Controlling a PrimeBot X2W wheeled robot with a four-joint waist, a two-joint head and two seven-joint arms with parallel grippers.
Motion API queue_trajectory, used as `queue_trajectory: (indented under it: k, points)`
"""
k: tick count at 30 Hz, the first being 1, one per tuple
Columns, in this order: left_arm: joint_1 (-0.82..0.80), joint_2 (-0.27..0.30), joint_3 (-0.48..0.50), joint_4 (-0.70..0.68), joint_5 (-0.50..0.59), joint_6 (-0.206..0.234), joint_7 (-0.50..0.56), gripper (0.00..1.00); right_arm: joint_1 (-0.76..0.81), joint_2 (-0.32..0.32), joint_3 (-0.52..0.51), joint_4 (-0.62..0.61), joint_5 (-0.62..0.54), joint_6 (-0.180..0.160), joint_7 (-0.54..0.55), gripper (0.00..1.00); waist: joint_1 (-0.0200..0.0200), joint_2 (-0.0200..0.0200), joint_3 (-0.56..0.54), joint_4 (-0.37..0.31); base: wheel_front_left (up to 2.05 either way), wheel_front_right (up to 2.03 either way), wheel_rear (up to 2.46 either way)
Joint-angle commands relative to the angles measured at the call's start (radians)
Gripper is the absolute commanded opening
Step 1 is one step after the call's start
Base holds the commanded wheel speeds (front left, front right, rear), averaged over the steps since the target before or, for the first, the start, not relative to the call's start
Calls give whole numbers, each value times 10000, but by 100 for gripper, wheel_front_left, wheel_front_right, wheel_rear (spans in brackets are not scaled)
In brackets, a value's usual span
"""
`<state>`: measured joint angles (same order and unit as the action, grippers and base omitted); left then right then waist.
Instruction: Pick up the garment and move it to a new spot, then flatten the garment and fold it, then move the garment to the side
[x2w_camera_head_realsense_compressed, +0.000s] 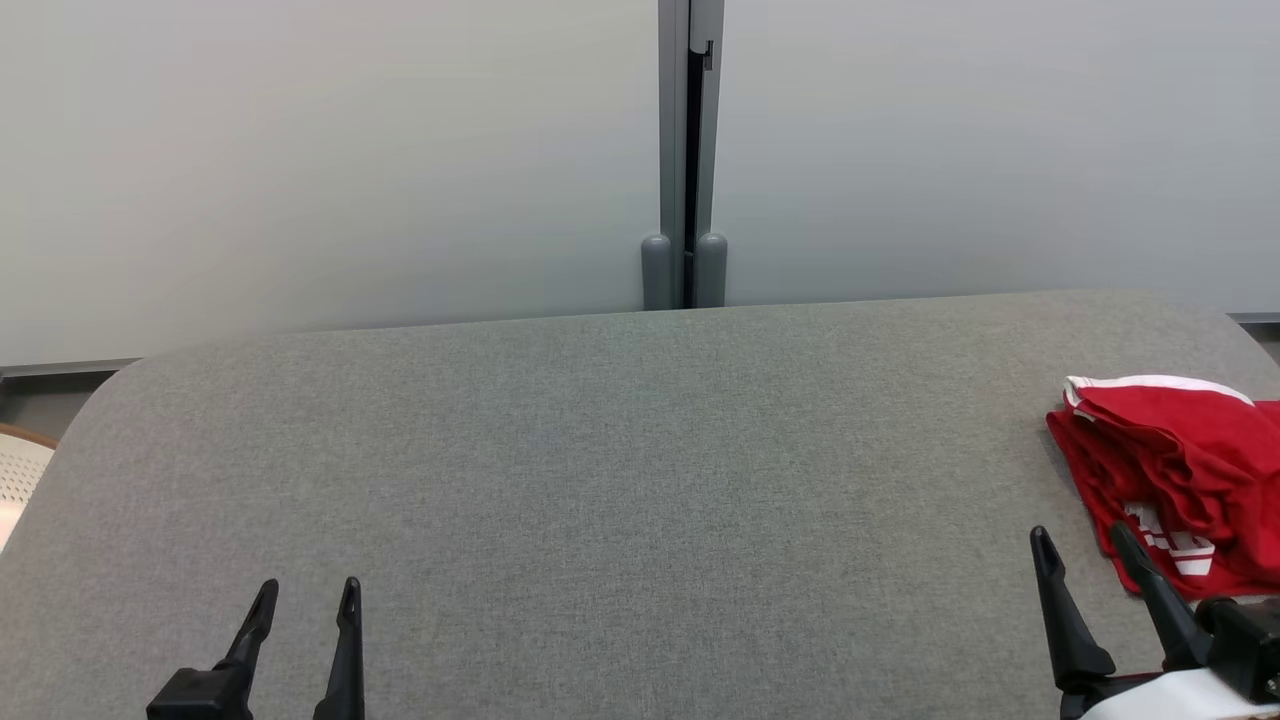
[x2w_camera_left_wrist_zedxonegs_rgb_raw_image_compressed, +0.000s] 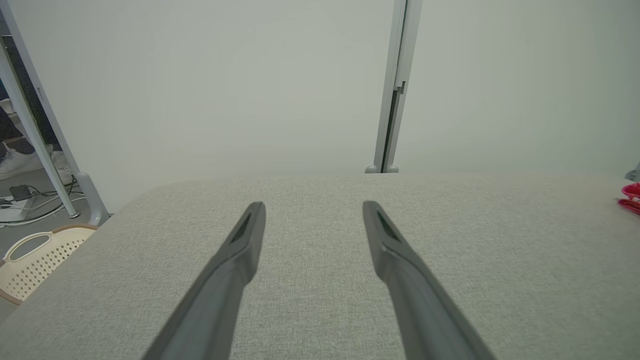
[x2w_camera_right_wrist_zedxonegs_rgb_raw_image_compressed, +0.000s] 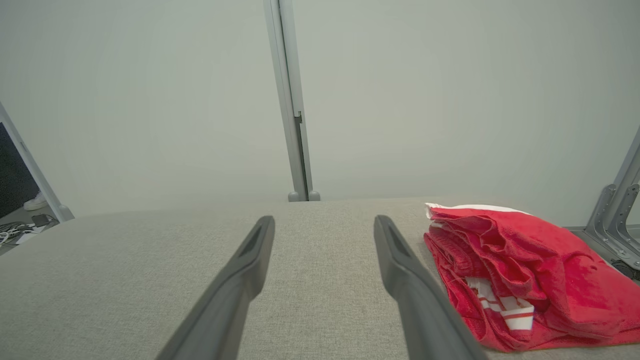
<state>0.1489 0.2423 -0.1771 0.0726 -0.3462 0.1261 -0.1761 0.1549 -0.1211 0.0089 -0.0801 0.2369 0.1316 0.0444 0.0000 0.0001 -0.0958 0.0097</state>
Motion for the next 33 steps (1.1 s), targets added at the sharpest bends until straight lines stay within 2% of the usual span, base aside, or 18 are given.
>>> queue_trajectory:
  k: [1, 29, 30, 33]
  points:
    - [94, 63, 2, -34, -65, 59, 15, 100, 111, 15, 1, -48, -3, -19, 76, 100, 0, -1, -25, -10, 0, 0, 0]
    - [-8, 189, -156, 84, -179, 178, 62, 100, -10, 38, 95, -51, 48, -19, 117, 100, 0, -1, -70, -46, 0, 0, 0]
    - [92, 93, -169, 92, -160, 153, 88, 0, 87, 82, 78, -4, 20, 0, 95, 0, 0, -1, -69, -47, 0, 0, 0]
    - [132, -63, -171, 276, -340, 116, 138, 0, 115, 143, 67, 219, 213, 0, 102, 0, 0, -1, -59, -48, 0, 0, 0]
